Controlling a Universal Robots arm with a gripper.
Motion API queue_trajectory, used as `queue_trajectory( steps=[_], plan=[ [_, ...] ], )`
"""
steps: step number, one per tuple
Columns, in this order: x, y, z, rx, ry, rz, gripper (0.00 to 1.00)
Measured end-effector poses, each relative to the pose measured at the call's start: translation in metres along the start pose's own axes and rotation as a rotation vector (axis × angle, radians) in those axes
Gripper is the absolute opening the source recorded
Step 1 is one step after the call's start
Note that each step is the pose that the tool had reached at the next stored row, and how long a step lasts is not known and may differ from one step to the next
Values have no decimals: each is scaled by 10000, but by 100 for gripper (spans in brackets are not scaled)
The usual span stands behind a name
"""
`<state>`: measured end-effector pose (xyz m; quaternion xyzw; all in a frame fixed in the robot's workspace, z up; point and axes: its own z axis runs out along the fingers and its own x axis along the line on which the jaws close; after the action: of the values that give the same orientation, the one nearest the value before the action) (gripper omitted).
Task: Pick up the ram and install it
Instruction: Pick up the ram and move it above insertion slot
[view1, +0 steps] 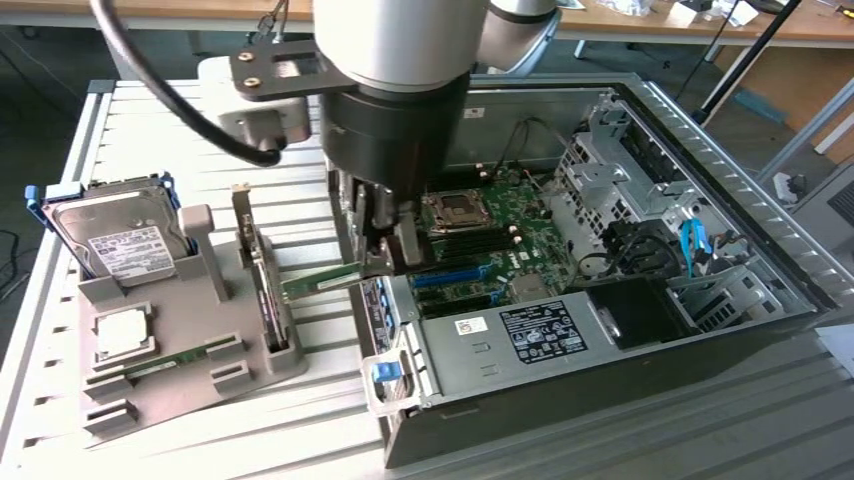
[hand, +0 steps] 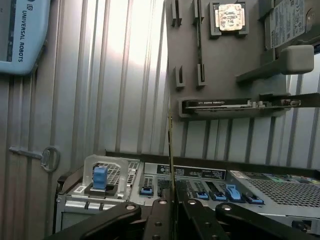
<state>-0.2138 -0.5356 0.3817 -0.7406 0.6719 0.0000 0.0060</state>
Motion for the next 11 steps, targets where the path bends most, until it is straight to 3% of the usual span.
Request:
queue_trajectory(
  steps=[11],
  plan=[
    [52,-530,19,-4,-11,0,14]
  ],
)
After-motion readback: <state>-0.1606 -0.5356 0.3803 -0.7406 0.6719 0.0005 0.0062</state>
